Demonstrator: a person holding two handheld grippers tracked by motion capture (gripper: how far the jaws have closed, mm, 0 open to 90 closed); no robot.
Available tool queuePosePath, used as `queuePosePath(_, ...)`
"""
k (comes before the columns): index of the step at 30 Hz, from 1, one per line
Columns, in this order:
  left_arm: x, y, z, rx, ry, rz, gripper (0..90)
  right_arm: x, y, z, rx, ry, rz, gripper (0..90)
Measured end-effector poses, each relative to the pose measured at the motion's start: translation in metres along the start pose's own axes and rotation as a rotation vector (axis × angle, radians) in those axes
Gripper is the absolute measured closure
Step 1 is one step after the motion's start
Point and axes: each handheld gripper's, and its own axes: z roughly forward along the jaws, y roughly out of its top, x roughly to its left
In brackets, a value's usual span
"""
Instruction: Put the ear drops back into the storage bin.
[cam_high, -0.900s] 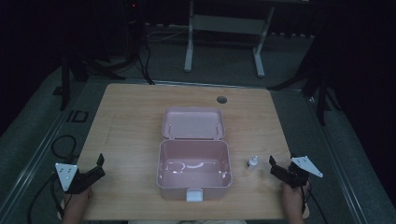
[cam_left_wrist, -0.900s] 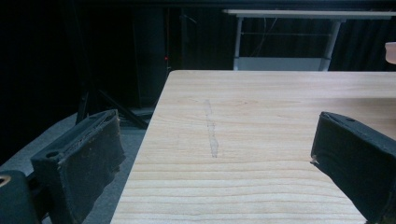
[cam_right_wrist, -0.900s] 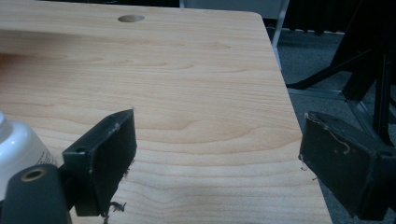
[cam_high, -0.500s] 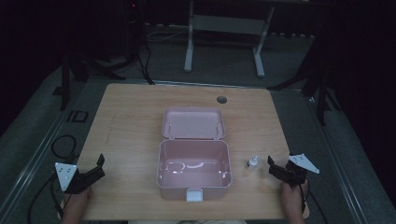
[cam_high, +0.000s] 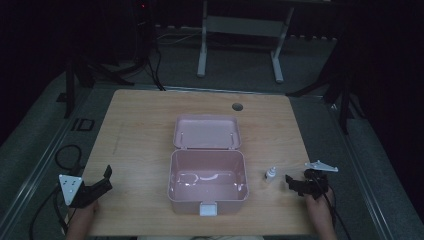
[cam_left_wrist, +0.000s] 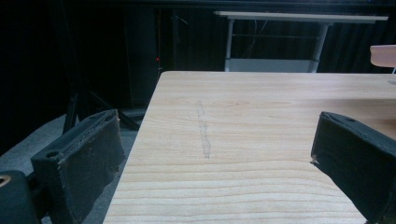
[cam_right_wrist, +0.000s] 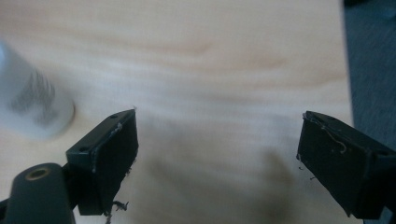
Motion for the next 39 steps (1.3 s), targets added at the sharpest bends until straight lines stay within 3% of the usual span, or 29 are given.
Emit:
queuePosePath(6, 0.000, 0.000, 0.000, 0.000, -0.002, -0.003, 2.4, 0.003, 0.007, -0.008, 0.114, 0.042, -0.081, 11.9)
queuePosePath(8, 0.000, 0.000, 0.000, 0.001, -0.001, -0.003, 2.3, 0.004, 0.009, -0.011, 0.140, 0.044, -0.111, 11.9)
queuePosePath(12, 0.000, 0.000, 0.000, 0.001, -0.002, -0.002, 2.4, 0.005, 0.016, -0.016, 0.248, 0.058, -0.183, 12.4)
queuePosePath(14, 0.000, 0.000, 0.000, 0.001, -0.003, -0.003, 2.4, 0.005, 0.017, -0.017, 0.270, 0.061, -0.195, 12.4)
queuePosePath(15, 0.000, 0.000, 0.000, 0.001, -0.003, -0.003, 2.4, 0.005, 0.020, -0.019, 0.334, 0.071, -0.220, 12.4)
queuePosePath(21, 0.000, 0.000, 0.000, 0.001, -0.001, -0.004, 2.3, 0.002, 0.027, -0.021, 0.496, 0.118, -0.244, 14.5)
queuePosePath(27, 0.000, 0.000, 0.000, 0.001, 0.001, -0.005, 2.3, 0.011, 0.031, -0.020, 0.676, 0.142, -0.344, 14.8)
queuePosePath(31, 0.000, 0.000, 0.000, 0.000, 0.004, -0.005, 2.3, 0.017, 0.033, -0.017, 0.808, 0.171, -0.385, 14.7)
queuePosePath(34, 0.000, 0.000, 0.000, 0.000, 0.003, -0.007, 2.4, 0.017, 0.040, -0.017, 0.841, 0.177, -0.374, 13.3)
queuePosePath(39, 0.000, 0.000, 0.000, -0.001, 0.002, -0.008, 2.4, 0.016, 0.053, -0.016, 0.819, 0.187, -0.378, 11.8)
